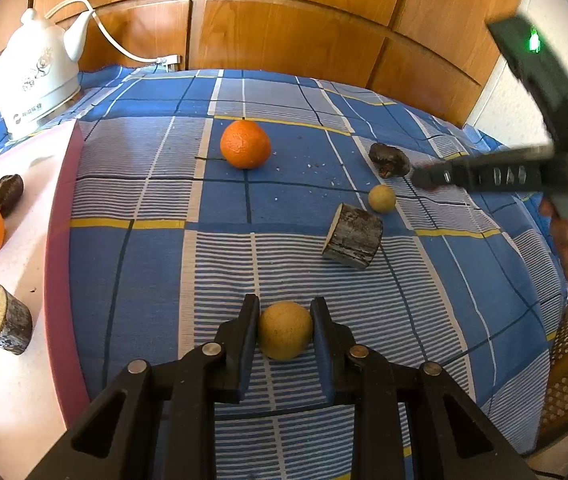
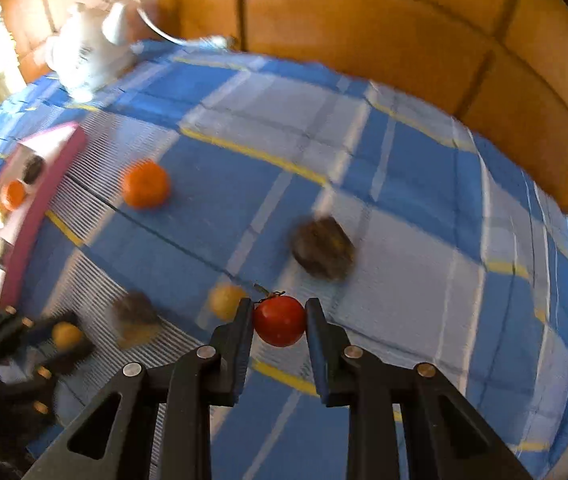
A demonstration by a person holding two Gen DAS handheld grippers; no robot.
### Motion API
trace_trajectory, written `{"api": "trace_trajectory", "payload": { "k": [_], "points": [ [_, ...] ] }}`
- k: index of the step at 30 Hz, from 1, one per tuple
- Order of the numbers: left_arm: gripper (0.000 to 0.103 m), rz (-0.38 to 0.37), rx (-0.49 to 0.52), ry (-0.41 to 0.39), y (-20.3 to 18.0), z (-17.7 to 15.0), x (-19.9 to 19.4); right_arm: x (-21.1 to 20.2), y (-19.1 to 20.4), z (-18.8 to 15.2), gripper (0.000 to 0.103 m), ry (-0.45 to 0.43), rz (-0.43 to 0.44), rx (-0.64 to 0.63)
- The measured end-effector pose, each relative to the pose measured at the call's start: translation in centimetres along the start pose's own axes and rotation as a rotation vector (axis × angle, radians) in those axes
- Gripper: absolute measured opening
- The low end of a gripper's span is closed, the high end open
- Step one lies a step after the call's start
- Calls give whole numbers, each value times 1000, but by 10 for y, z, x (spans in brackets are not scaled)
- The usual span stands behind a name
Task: Organize fruits
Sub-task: 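Grasp the red cherry tomato with the right gripper, then carry the yellow fruit over the pink tray and release it with the left gripper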
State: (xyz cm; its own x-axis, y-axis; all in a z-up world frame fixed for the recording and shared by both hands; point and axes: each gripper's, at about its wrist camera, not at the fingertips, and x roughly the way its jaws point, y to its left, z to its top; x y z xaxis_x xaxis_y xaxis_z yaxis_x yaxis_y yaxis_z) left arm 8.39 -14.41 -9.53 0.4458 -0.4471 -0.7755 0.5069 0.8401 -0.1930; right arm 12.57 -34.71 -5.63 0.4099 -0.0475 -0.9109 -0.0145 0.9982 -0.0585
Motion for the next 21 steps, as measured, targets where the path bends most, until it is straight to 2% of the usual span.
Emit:
{"api": "trace_trajectory", "payload": {
  "k": [5,11,21],
  "points": [
    [28,11,9,-2,-2,-1,0,22,-21,-10,26,84,0,78],
    [28,14,19,-5,-3,-2,-1,29,-29,-7,26,91,37,102],
    [25,4,24,-4,-2,0,-4,32,-35,-5,26,92,39,107]
  ]
}}
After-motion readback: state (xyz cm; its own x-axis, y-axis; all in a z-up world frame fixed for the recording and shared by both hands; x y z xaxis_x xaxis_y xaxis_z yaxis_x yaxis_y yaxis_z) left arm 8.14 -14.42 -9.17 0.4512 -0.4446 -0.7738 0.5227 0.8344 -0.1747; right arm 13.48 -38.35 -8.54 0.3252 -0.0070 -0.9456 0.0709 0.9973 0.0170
